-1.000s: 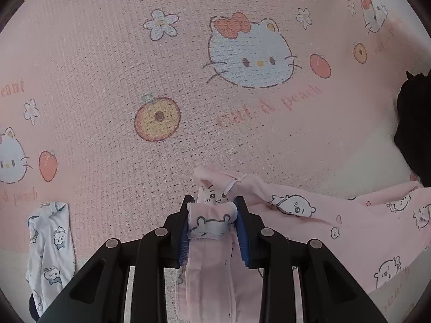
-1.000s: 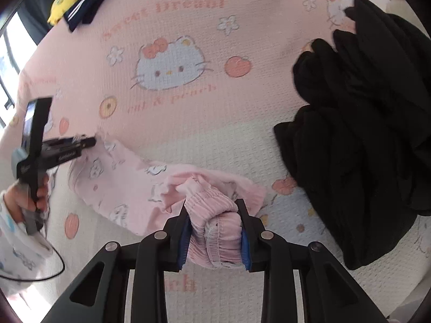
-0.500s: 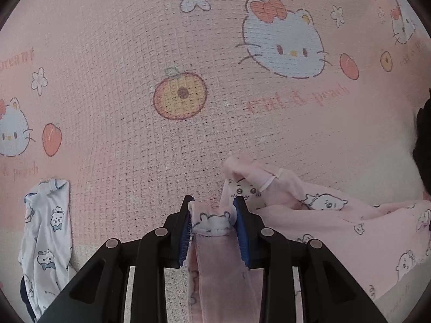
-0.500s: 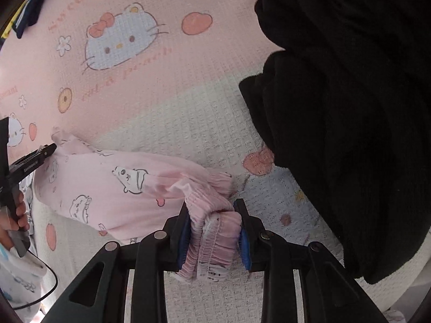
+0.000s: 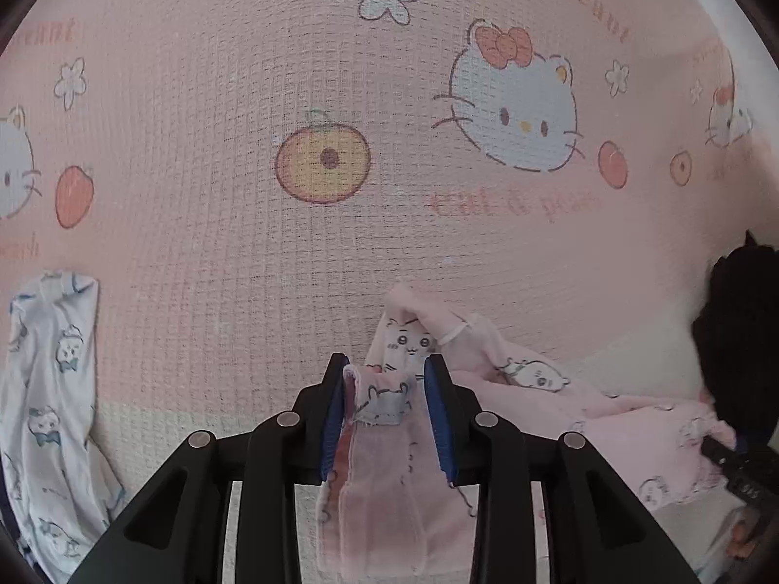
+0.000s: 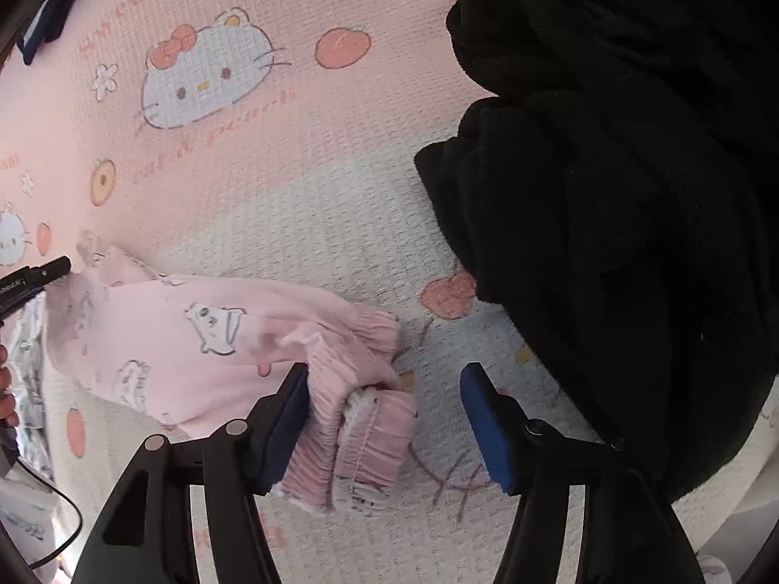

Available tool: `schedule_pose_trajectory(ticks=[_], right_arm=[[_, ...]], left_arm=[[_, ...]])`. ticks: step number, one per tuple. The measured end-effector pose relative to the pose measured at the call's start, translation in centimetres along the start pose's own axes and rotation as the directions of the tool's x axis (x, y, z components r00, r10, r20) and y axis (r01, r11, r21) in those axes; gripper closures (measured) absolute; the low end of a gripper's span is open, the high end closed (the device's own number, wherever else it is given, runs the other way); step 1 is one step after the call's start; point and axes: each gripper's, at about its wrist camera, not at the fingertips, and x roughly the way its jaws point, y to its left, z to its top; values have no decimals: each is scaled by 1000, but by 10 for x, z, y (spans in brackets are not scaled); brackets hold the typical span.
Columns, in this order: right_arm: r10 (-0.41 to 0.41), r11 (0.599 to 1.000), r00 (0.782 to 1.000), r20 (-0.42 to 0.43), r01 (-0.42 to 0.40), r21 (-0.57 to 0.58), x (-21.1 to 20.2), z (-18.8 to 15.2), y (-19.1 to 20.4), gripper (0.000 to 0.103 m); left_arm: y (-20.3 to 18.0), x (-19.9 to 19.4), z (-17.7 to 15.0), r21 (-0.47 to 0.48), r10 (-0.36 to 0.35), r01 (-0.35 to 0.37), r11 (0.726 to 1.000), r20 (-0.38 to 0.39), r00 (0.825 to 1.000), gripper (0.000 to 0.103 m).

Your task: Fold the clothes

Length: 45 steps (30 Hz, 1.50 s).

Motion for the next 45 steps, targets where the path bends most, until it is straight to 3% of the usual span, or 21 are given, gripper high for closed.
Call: schedule_pose_trajectory(ticks=[1, 3, 4, 5, 15, 22, 25, 31, 33, 36, 41, 45], right_arm=[[19, 1000, 1000, 0, -19, 10, -2, -1, -1, 39], [37, 999, 999, 3, -37, 22, -8, -5, -1, 34], [38, 999, 999, 5, -38, 25, -11, -7, -1, 34], [42, 999, 999, 10, -42, 24, -13, -9, -1, 34], [96, 994, 995, 34, -98, 58, -32, -33, 14, 34], [167, 981, 983, 71, -173, 89, -44, -39, 12, 34], [194, 972, 978, 73, -202, 119, -50, -47, 7, 34], [345, 898, 934, 87, -356, 260, -50, -63, -2, 27], [361, 879, 929, 86, -369, 302, -45, -66, -3, 27], [351, 882, 933, 76, -357, 308, -43, -66, -3, 27], [375, 863, 924, 77, -379, 333, -40, -67, -9, 27], [408, 821, 910, 70, -399, 408, -31, -73, -15, 27]], left_arm=[[2, -4, -1, -25, -16, 16, 1000, -1, 1000, 72], [-4, -13, -4, 3, -2, 2, 1000, 6, 1000, 55], [-7, -17, -6, 19, 6, -6, 1000, 10, 1000, 39], [-10, -21, -8, 35, 14, -15, 999, 13, 1000, 36], [-43, -62, -29, 192, 91, -101, 976, 62, 994, 36], [-81, -63, -48, 345, 149, -164, 924, 68, 986, 36], [-94, -62, -62, 384, 147, -153, 911, 46, 988, 36], [-117, -65, -88, 439, 148, -142, 887, 21, 989, 36], [-125, -63, -92, 465, 174, -168, 869, 31, 984, 36], [-138, -59, -97, 527, 246, -254, 811, 87, 965, 36], [-154, -55, -103, 600, 279, -318, 734, 161, 947, 36], [-167, -53, -108, 653, 323, -409, 637, 256, 911, 36]])
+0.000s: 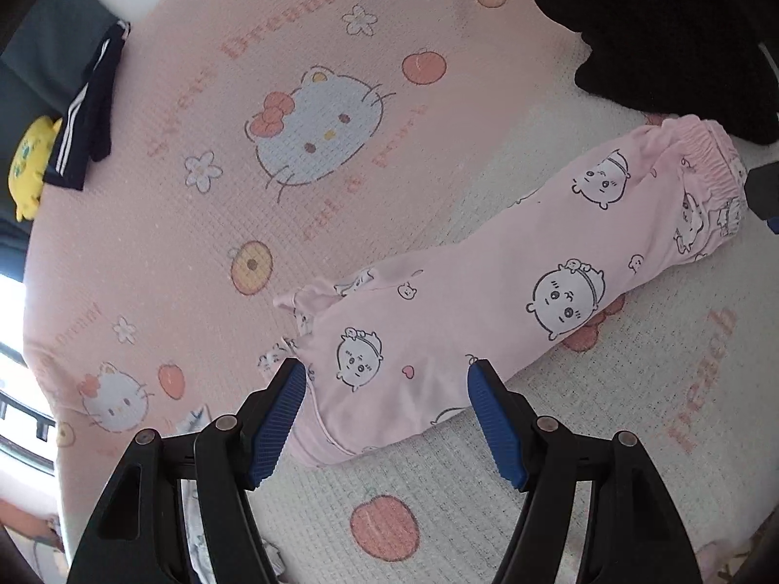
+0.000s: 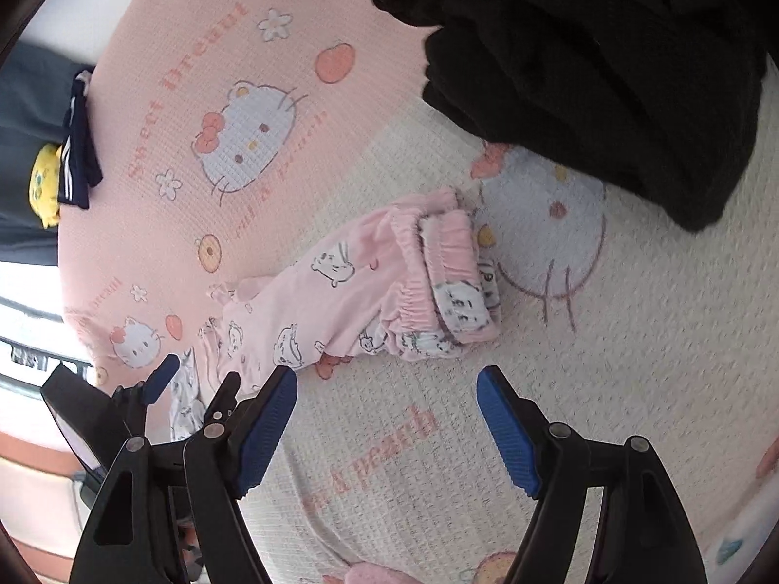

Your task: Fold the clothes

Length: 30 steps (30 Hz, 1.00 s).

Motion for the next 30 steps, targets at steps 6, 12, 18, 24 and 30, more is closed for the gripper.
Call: schedule_pose_trajectory(ticks=[6, 12, 18, 24, 30], right_arm=[[37, 991, 999, -26, -33, 126, 4, -9, -21, 26], [169, 930, 985, 18, -165, 328, 9, -20, -44, 26], [266, 848, 962, 58, -262, 461, 24, -29, -52, 26], [278, 848, 959, 53, -271, 455, 43, -26, -46, 26], [328, 811, 939, 103, -336, 479, 52, -19, -48, 26]], left_arm=[[-21, 1, 0, 122, 81, -86, 989, 52, 995, 36], [-45, -2, -7, 252, 156, -190, 949, 148, 977, 36], [-63, 1, -15, 371, 179, -258, 892, 235, 955, 36], [-78, 0, -17, 445, 174, -325, 835, 347, 922, 35], [-83, 8, -19, 483, 138, -302, 822, 346, 928, 35]])
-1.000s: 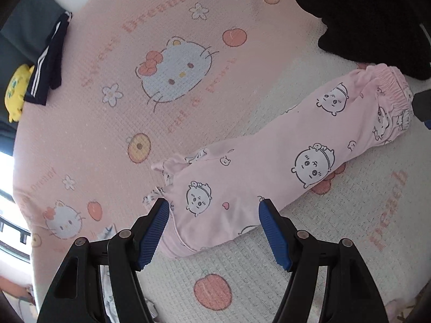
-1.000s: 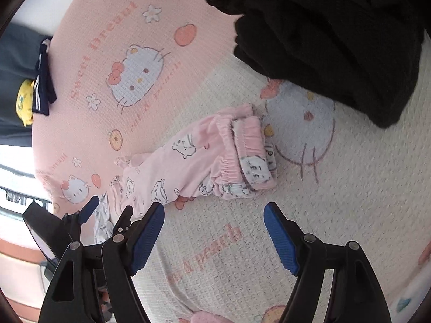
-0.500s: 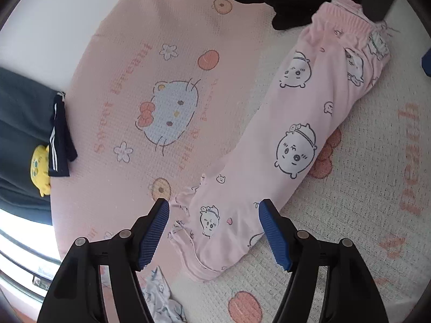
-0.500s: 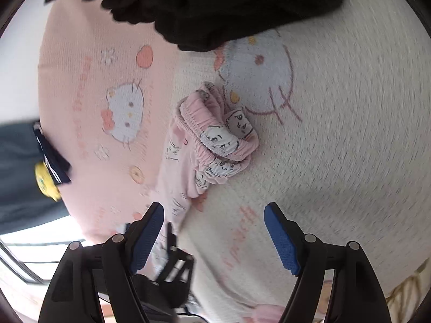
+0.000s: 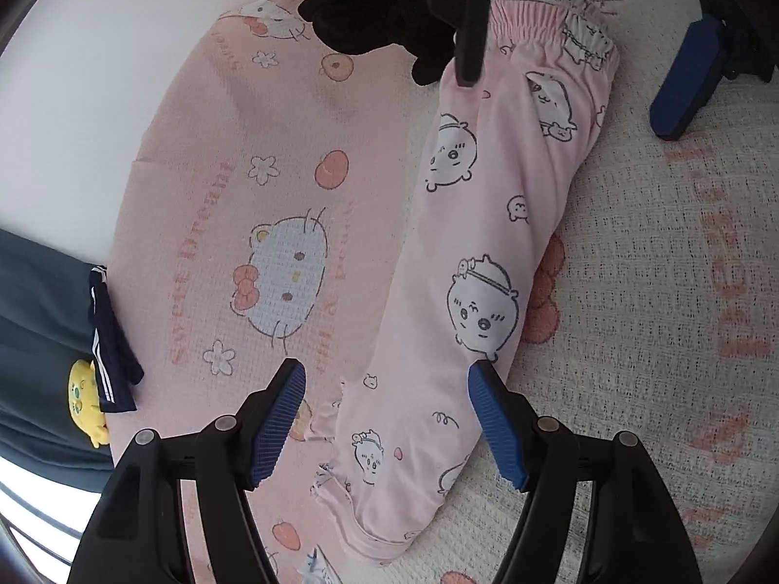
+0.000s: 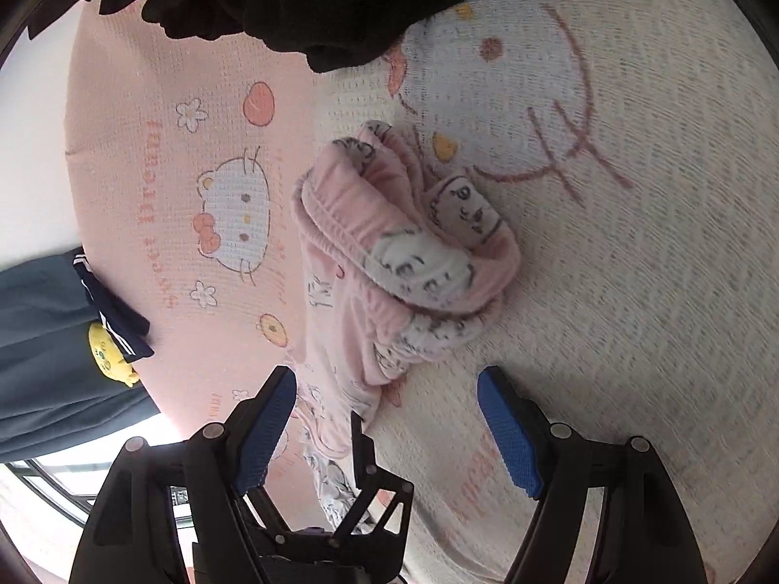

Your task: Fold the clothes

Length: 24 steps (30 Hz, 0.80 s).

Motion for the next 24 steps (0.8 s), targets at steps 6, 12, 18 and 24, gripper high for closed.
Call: schedule_pose_trajectory(ticks=[6, 12, 18, 24], right_arm=[[39, 999, 999, 24, -40, 30, 8, 10, 3, 26], [42, 999, 997, 66, -44, 28, 11, 17, 8, 39], [-33, 996, 996, 78, 40, -83, 13, 18, 14, 62], [-21, 986, 996, 90, 36, -165, 9, 20, 31, 63]], left_arm=[[-6, 5, 2, 13, -16, 16, 1000, -27, 1000, 35], [-11, -2, 11, 26, -57, 57, 998, 12, 998, 35], [-1, -2, 19, -73, -193, 194, 978, 11, 981, 35], [-4, -2, 22, -104, -213, 213, 971, 17, 977, 35]])
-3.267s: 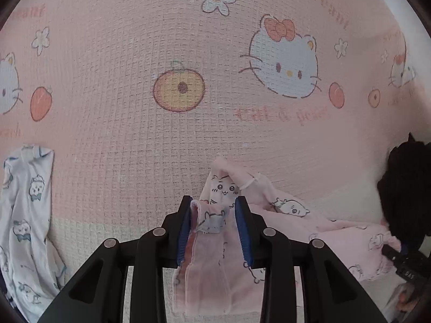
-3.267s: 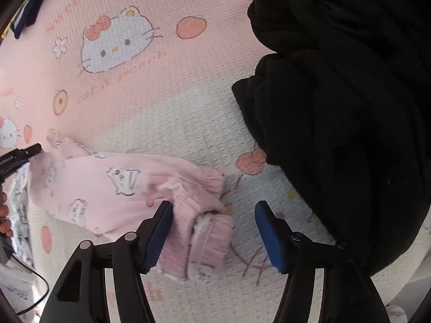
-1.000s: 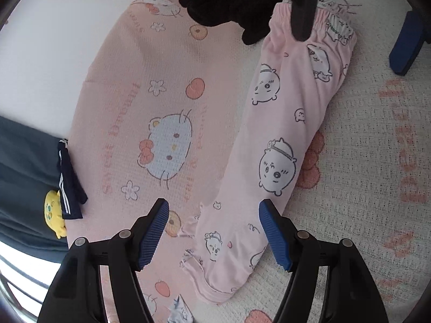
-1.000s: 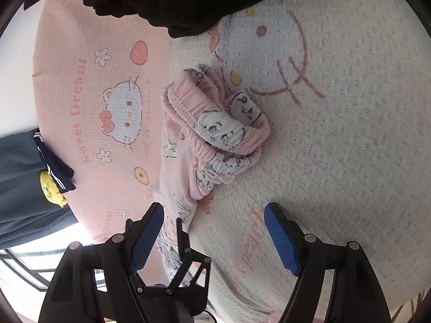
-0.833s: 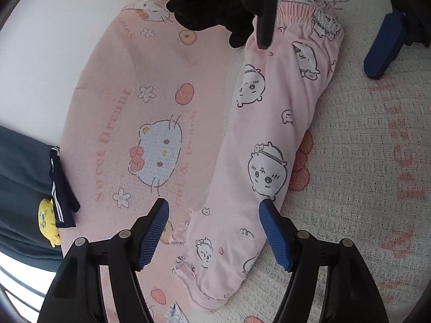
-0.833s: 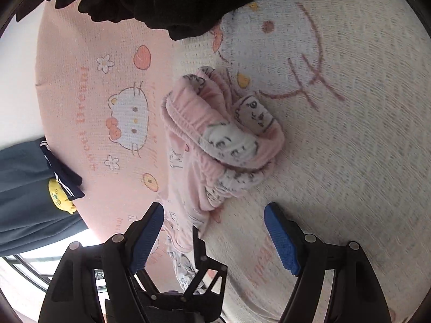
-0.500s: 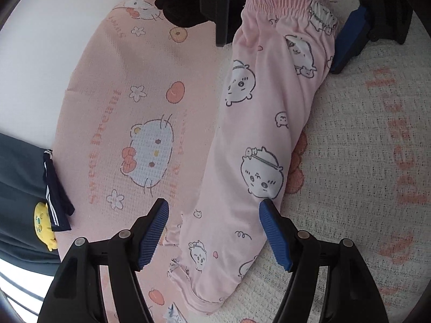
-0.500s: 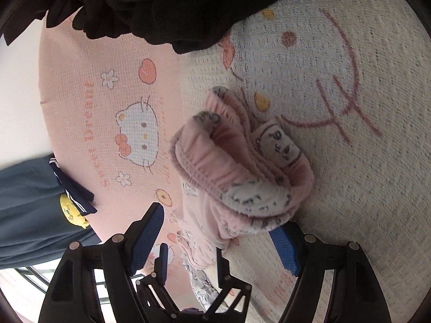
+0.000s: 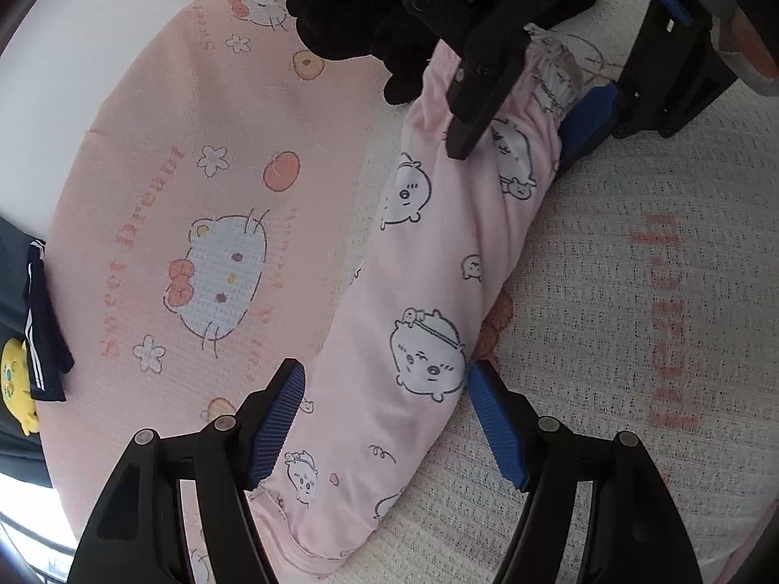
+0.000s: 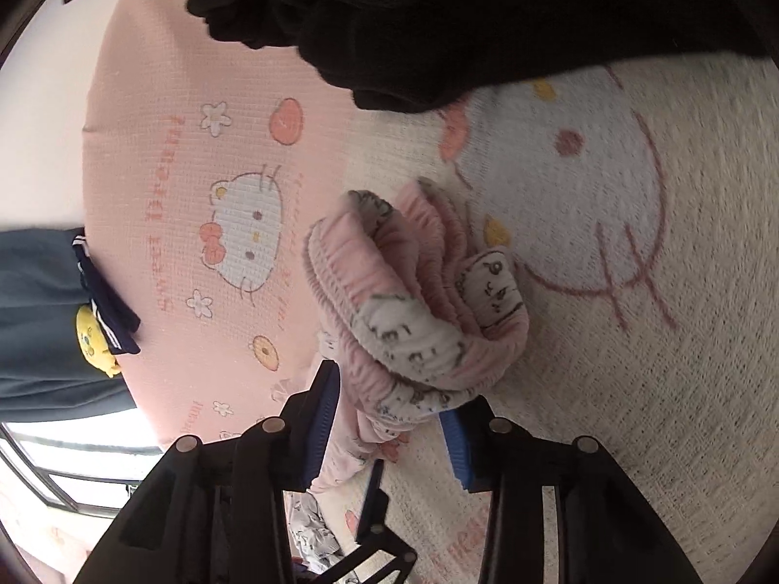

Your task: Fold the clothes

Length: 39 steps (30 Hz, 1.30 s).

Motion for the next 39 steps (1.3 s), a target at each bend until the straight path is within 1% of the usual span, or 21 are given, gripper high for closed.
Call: schedule_pose_trajectory(ticks=[2, 7, 10, 13, 15, 16, 18, 21, 23, 25, 26, 27, 28, 29, 30, 32, 33, 34, 36, 38, 39], right_arm=[[16, 1000, 1000, 7, -16, -16, -2, 3, 6, 63], [20, 999, 1000, -1, -20, -30, -2, 11, 13, 63], [21, 1000, 1000, -11, -21, -6, 0, 7, 9, 63], [24, 1000, 1000, -15, -24, 8, 0, 6, 5, 63], [18, 1000, 1000, -22, -17, 8, 2, 5, 2, 63], [15, 1000, 1000, -26, -15, 9, 2, 4, 1, 63], [17, 1000, 999, -31, -16, 14, 4, 2, -3, 63], [5, 1000, 999, -38, -4, 27, 6, 0, -8, 63], [1, 999, 999, -43, 1, 41, 8, -2, -11, 61], [23, 999, 999, -27, -22, 40, 7, -4, -11, 56], [34, 999, 999, -19, -33, 38, 6, -5, -10, 51], [41, 999, 999, -15, -40, 28, 7, -6, -8, 45], [43, 999, 999, -18, -43, 15, 9, -7, -5, 43], [40, 999, 999, -20, -40, 5, 11, -8, -2, 40], [31, 1000, 999, -25, -31, -6, 13, -8, 0, 39], [2, 999, 999, -33, -3, -36, 18, -9, 6, 39], [0, 999, 1000, -27, -1, -48, 20, -10, 8, 39], [-3, 999, 1000, -19, 2, -54, 21, -11, 9, 39], [-3, 998, 1000, -9, 3, -56, 23, -13, 11, 39], [-3, 999, 1000, -2, 3, -54, 23, -14, 9, 39], [-3, 999, 1000, 2, 3, -51, 21, -16, 5, 39]], left_arm=[[-3, 3, 3, 13, 24, -24, 1000, 2, 1000, 35], [-12, 10, 9, 47, 84, -84, 995, 7, 996, 35], [-11, 23, 18, 50, 131, -130, 990, -9, 991, 35], [-14, 29, 22, 64, 152, -151, 986, -5, 988, 35], [-12, 30, 21, 55, 156, -155, 986, -9, 988, 35], [-11, 30, 21, 48, 148, -147, 988, -16, 989, 35], [-10, 32, 20, 33, 131, -130, 991, -29, 991, 39], [-18, 30, 20, 55, 106, -104, 993, -29, 994, 57], [-27, 30, 19, 74, 91, -88, 993, -33, 995, 80], [-34, 31, 19, 75, 81, -78, 994, -37, 996, 92], [-36, 32, 19, 66, 79, -77, 995, -39, 996, 95], [-33, 32, 19, 36, 66, -65, 997, -42, 997, 95], [-30, 33, 19, 4, 51, -51, 999, -45, 998, 95], [-24, 34, 19, -42, 22, -24, 999, -51, 998, 95], [-17, 35, 19, -88, -12, 7, 996, -57, 998, 95], [-2, 38, 18, -187, -90, 77, 979, -67, 994, 95], [6, 40, 17, -241, -133, 115, 964, -63, 989, 95], [15, 42, 14, -300, -179, 155, 941, -53, 982, 95], [32, 47, 8, -415, -267, 233, 880, -25, 963, 94], [48, 54, 0, -516, -351, 306, 800, 10, 936, 92], [56, 57, -5, -561, -391, 340, 755, 30, 920, 91]])
